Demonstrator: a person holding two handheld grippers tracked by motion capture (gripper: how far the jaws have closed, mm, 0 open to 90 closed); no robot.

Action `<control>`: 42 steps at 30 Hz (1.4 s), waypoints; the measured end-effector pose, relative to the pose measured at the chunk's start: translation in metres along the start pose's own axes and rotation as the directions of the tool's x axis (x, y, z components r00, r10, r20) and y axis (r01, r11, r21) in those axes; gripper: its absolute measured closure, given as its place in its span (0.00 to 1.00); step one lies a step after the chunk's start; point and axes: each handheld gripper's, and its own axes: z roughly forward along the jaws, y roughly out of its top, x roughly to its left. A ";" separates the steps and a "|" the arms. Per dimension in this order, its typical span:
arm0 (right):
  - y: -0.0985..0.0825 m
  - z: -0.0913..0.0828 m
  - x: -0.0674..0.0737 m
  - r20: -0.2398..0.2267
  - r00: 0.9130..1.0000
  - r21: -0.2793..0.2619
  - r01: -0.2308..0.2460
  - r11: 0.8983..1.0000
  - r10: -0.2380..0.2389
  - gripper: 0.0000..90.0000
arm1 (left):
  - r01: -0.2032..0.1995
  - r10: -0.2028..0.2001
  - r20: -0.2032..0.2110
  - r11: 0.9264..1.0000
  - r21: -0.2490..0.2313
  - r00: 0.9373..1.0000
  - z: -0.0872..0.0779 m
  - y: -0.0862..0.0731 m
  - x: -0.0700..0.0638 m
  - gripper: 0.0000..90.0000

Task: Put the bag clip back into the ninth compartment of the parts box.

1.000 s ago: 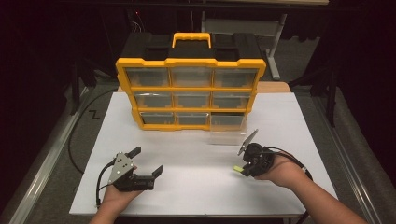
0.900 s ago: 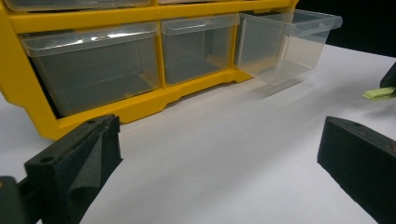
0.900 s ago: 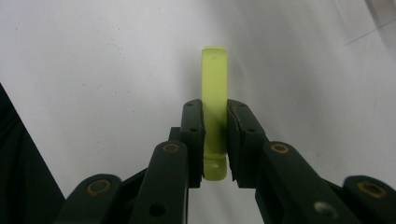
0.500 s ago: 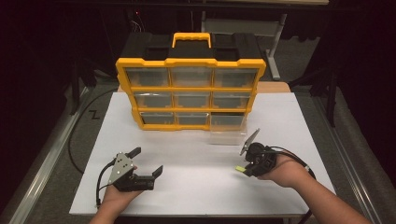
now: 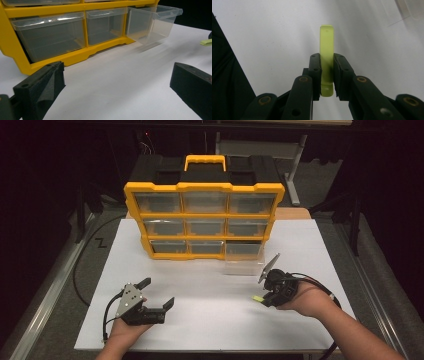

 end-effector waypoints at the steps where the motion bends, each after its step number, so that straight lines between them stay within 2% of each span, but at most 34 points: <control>1: 0.000 -0.001 0.000 -0.001 1.000 0.000 -0.002 1.000 0.002 0.89 | 0.000 0.000 0.000 1.000 0.000 1.000 0.000 0.000 0.000 0.00; 20: 0.005 -0.013 -0.003 -0.016 1.000 0.014 -0.001 1.000 0.002 0.89 | 0.001 -0.001 0.004 1.000 0.004 1.000 0.000 0.000 0.000 0.00; 32: 0.013 -0.029 -0.005 -0.002 1.000 0.020 0.008 1.000 -0.008 0.89 | 0.001 -0.001 0.003 1.000 0.003 1.000 0.001 0.000 0.000 0.00; 42: 0.020 -0.036 -0.007 -0.004 1.000 0.024 0.022 0.999 -0.022 0.89 | 0.000 0.000 0.005 1.000 0.002 1.000 0.000 0.000 0.000 0.00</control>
